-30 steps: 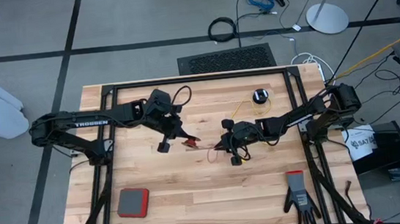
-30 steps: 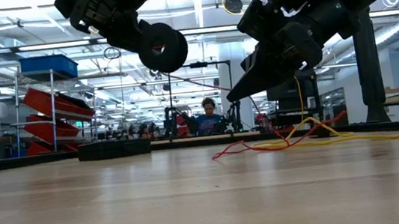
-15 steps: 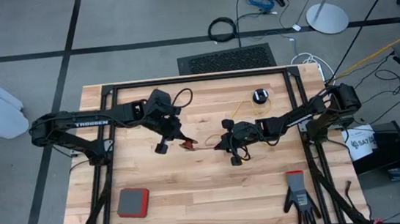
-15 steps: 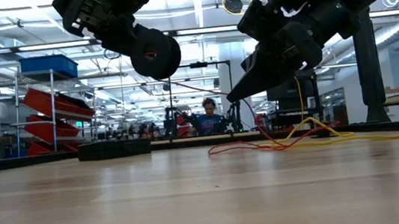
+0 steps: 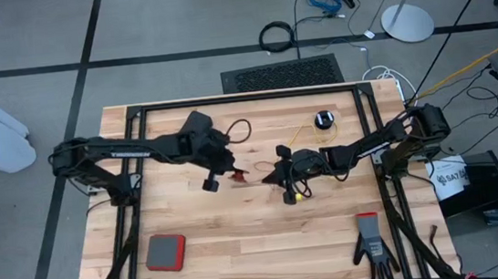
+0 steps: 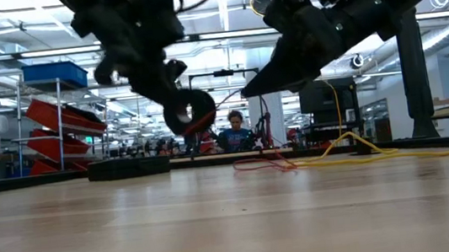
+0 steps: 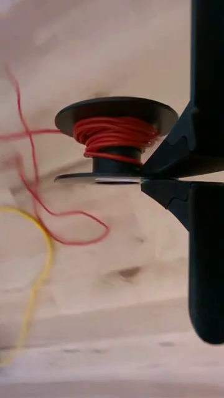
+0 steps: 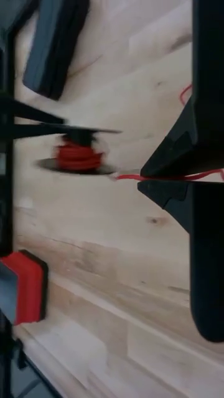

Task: Coil cords
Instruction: Coil the red wire on the spool

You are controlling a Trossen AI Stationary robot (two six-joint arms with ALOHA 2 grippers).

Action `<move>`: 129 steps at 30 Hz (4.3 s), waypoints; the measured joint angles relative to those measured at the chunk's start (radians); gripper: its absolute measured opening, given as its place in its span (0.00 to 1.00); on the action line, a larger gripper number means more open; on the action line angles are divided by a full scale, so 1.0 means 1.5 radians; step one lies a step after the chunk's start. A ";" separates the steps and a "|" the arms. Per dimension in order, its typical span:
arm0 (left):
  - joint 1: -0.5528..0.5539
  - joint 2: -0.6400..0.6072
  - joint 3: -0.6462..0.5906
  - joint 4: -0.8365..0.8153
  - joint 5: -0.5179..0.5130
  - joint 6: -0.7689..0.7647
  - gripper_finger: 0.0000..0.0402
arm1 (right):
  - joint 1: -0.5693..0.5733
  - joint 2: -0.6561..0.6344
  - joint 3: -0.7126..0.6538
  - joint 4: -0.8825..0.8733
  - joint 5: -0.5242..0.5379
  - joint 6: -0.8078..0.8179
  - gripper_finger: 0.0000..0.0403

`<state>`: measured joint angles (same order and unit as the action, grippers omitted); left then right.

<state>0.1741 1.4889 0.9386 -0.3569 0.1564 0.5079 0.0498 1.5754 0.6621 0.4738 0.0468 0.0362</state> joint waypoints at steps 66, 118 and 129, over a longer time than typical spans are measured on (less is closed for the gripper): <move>-0.035 0.156 0.002 0.549 -0.353 -0.034 0.01 | 0.025 -0.058 -0.001 0.103 0.353 0.023 0.00; 0.046 0.043 0.004 0.625 0.112 -0.353 0.01 | 0.095 0.009 0.000 0.193 0.521 -0.262 0.04; 0.045 0.014 0.004 0.622 0.212 -0.353 0.01 | 0.086 0.010 0.000 0.159 0.497 -0.208 0.04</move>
<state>0.2418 1.5099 0.9447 0.5757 0.4740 -0.0212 0.1788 1.5898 0.6617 0.7117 0.7916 -0.2760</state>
